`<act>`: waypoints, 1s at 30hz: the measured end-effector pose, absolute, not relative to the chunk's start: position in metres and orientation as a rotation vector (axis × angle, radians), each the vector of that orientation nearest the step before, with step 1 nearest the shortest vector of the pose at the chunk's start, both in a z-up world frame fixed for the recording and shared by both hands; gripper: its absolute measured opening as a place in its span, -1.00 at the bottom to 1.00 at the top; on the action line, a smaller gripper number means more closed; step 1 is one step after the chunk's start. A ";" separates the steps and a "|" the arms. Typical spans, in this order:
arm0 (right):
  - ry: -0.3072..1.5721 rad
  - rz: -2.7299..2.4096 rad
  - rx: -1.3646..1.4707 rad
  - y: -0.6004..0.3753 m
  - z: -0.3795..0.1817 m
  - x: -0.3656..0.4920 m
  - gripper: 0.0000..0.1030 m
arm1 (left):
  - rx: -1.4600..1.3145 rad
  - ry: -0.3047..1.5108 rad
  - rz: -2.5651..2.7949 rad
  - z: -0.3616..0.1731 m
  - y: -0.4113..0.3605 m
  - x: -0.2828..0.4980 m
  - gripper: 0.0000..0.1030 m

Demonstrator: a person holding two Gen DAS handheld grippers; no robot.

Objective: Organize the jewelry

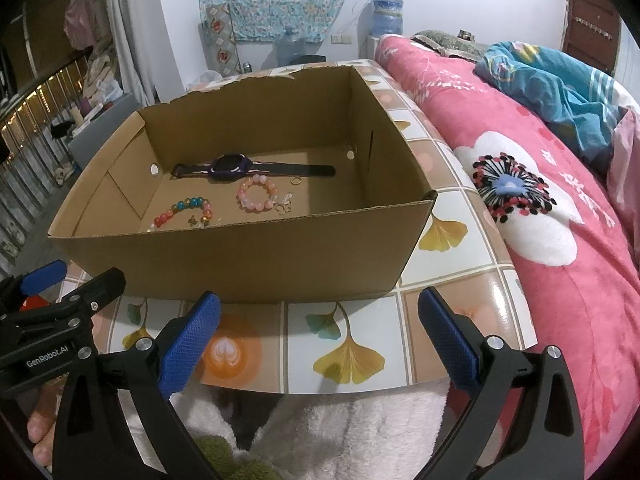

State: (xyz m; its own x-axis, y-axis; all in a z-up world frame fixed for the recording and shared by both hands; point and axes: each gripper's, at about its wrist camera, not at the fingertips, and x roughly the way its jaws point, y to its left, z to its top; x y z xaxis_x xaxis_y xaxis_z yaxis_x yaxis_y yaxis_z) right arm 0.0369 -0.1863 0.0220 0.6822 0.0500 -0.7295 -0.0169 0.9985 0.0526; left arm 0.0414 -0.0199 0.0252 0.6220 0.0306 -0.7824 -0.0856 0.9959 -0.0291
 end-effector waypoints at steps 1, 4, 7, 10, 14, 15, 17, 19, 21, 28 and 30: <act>0.820 0.039 0.043 -0.187 0.021 0.037 0.87 | -0.066 0.896 0.067 0.025 -0.020 0.041 0.84; 0.820 0.039 0.043 -0.187 0.021 0.037 0.87 | -0.064 0.896 0.067 0.025 -0.020 0.042 0.84; 0.822 0.038 0.045 -0.187 0.020 0.038 0.87 | -0.065 0.895 0.067 0.025 -0.020 0.042 0.84; 0.823 0.037 0.042 -0.187 0.020 0.038 0.87 | -0.064 0.897 0.065 0.026 -0.020 0.042 0.84; 0.823 0.036 0.045 -0.188 0.019 0.038 0.87 | -0.063 0.896 0.064 0.027 -0.021 0.043 0.84; 0.822 0.036 0.045 -0.187 0.019 0.039 0.87 | -0.062 0.895 0.064 0.027 -0.022 0.043 0.84; 0.821 0.035 0.045 -0.188 0.019 0.039 0.87 | -0.062 0.894 0.065 0.028 -0.022 0.044 0.84; 0.822 0.036 0.045 -0.188 0.018 0.039 0.87 | -0.062 0.893 0.066 0.028 -0.022 0.044 0.84; 0.823 0.036 0.045 -0.188 0.019 0.039 0.87 | -0.062 0.894 0.065 0.028 -0.022 0.044 0.84; 0.822 0.035 0.045 -0.188 0.019 0.039 0.87 | -0.062 0.893 0.066 0.028 -0.022 0.044 0.84; 0.823 0.037 0.046 -0.188 0.019 0.040 0.87 | -0.062 0.894 0.066 0.028 -0.022 0.044 0.84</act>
State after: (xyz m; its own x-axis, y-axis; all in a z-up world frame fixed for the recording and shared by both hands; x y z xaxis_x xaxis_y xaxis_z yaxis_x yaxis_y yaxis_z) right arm 0.0396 -0.1884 0.0191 0.6795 0.0505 -0.7320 -0.0149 0.9984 0.0550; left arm 0.0441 -0.0219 0.0283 0.6248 0.0315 -0.7802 -0.0834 0.9962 -0.0265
